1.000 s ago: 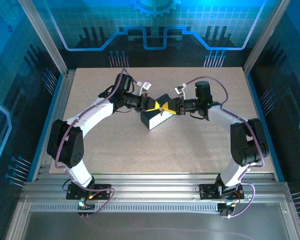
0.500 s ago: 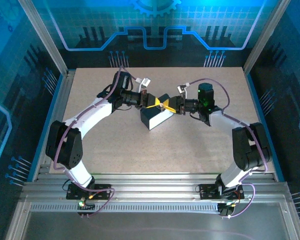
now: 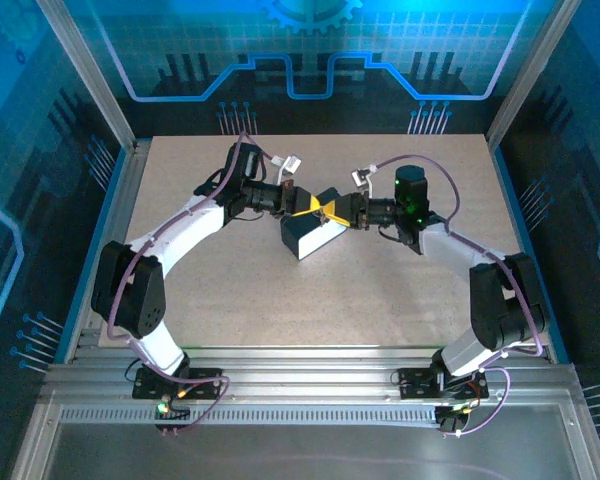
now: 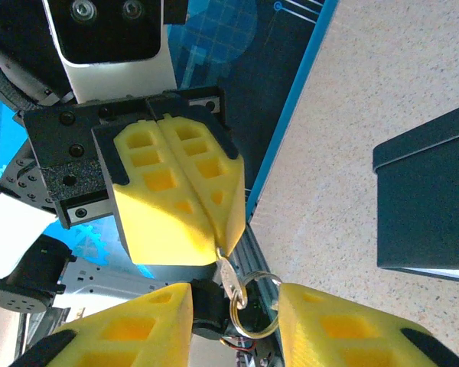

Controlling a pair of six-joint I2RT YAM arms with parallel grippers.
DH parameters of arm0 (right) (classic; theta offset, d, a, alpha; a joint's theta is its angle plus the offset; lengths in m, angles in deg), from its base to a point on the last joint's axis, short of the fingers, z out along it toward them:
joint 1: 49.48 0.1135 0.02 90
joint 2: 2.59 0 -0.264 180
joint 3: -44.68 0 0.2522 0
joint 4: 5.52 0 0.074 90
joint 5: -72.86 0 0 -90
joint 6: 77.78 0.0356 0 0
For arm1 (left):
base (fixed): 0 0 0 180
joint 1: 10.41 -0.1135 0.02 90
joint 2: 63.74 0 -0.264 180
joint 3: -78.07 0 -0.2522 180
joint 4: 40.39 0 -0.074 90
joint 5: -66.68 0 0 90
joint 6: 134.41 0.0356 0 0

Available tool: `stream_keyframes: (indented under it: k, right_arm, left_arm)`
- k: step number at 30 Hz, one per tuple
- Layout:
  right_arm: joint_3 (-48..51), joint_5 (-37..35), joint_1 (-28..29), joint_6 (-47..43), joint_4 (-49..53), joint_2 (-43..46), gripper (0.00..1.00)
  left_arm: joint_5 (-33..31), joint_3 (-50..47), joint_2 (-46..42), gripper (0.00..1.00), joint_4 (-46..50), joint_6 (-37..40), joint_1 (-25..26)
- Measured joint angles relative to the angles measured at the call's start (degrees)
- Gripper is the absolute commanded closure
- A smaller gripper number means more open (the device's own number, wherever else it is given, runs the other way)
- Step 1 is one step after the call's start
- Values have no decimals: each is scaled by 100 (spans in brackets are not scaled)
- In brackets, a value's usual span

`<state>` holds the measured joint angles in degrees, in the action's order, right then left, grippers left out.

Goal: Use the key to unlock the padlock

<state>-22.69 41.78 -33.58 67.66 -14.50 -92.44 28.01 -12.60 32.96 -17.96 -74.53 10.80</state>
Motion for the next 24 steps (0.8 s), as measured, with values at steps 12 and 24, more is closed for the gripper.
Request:
stream_keyframes:
  k: [12,24]
  right_arm:
    - [-7,-42,39,68,-55,-9,75]
    - [-7,-103,68,350,-313,-164,90]
  left_arm:
    - [4,-127,-4,100,-173,-149,0]
    - [11,-275,-63,100,-389,-304,-7]
